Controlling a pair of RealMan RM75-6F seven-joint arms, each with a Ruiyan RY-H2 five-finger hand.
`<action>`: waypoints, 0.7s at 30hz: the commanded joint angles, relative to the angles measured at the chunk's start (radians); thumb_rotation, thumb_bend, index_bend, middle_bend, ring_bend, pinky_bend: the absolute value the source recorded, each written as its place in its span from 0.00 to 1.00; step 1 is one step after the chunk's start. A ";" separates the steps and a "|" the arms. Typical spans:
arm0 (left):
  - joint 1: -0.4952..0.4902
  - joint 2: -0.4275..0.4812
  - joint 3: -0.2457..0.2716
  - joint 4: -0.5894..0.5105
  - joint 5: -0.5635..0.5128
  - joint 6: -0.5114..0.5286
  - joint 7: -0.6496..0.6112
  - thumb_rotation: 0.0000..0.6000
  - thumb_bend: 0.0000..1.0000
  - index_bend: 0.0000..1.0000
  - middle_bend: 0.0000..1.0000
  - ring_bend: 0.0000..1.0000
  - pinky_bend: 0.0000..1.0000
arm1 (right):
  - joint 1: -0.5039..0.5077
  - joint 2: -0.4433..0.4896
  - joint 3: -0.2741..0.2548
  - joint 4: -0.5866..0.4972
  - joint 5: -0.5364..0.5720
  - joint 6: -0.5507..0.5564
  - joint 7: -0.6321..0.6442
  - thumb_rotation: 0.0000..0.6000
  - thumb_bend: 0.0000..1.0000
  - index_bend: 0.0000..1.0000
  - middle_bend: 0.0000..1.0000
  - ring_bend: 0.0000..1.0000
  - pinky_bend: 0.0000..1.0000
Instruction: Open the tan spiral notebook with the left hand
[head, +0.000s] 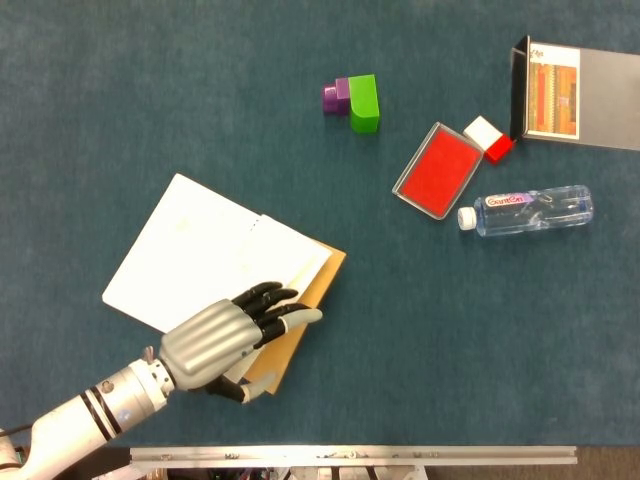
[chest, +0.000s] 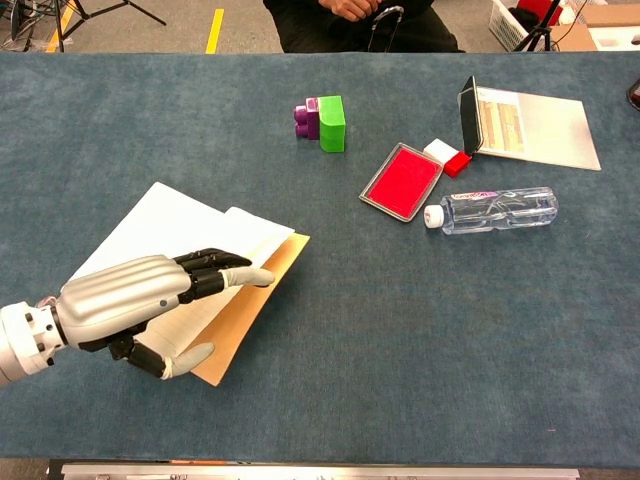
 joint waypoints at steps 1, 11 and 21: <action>-0.005 0.004 0.002 -0.016 -0.014 -0.014 -0.018 0.69 0.47 0.01 0.11 0.04 0.00 | -0.002 -0.001 0.001 0.004 0.000 0.003 0.007 1.00 0.47 0.35 0.35 0.25 0.37; 0.004 0.075 -0.031 -0.052 -0.042 0.043 -0.029 0.61 0.46 0.01 0.11 0.04 0.00 | -0.004 -0.001 0.004 0.018 -0.002 0.006 0.025 1.00 0.47 0.35 0.35 0.25 0.37; 0.067 0.169 -0.108 -0.015 -0.150 0.168 -0.028 0.61 0.46 0.01 0.11 0.04 0.00 | 0.001 0.001 0.006 0.022 -0.009 0.004 0.031 1.00 0.47 0.35 0.35 0.25 0.37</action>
